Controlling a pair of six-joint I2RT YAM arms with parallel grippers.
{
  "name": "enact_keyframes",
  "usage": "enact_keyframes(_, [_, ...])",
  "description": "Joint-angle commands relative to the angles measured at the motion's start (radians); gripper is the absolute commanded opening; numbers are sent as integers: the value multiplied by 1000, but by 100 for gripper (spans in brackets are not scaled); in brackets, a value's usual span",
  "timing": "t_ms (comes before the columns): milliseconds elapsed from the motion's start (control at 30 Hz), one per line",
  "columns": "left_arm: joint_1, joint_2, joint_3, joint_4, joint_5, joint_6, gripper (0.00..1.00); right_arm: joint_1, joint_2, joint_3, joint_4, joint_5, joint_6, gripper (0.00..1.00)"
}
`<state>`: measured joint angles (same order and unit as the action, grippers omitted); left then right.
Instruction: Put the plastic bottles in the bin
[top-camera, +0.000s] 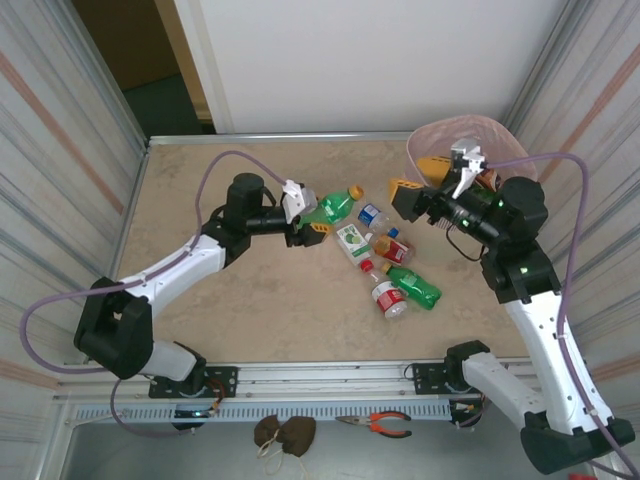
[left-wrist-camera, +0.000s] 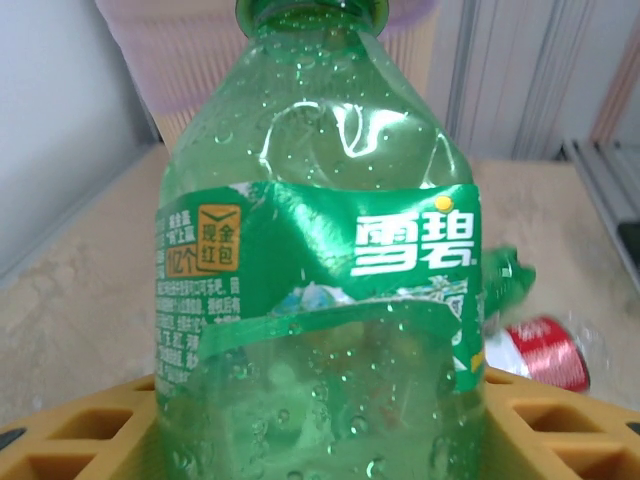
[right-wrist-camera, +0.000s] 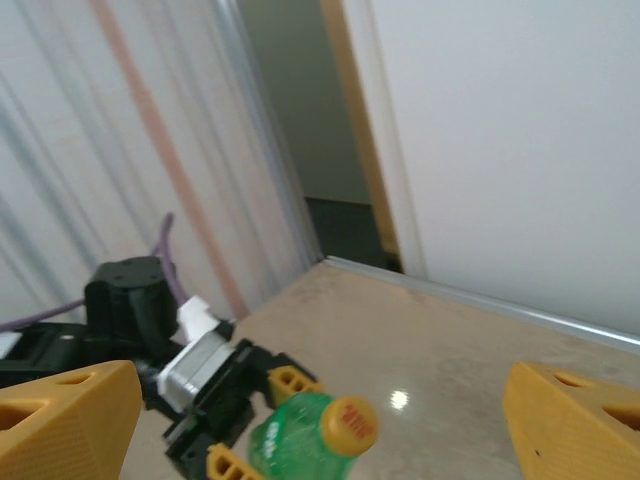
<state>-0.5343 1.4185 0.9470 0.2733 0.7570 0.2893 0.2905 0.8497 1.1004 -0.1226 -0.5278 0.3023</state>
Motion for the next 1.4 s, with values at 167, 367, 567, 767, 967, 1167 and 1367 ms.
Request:
enact_keyframes(167, [-70, -45, -9, 365, -15, -280, 54, 117, 15, -65, 150, 77, 50, 92])
enact_keyframes(367, [-125, -25, 47, 367, -98, -301, 54, 123, 83, -115, 277, 52, 154, 92])
enact_keyframes(567, [-136, 4, 79, 378, -138, -335, 54, 127, 129, -124, 295, 69, 200, 89])
enact_keyframes(767, [-142, 19, 79, 379, -168, -358, 54, 154, 207, -128, 332, -13, 234, 87])
enact_keyframes(967, [-149, 28, 83, 380, -179, -364, 54, 212, 251, -120, 367, 8, 229, 84])
enact_keyframes(1167, [-149, 26, 77, 387, -184, -369, 54, 223, 272, -104, 340, 18, 206, 74])
enact_keyframes(1367, [-152, 21, 77, 381, -183, -366, 55, 223, 272, -101, 318, 30, 195, 65])
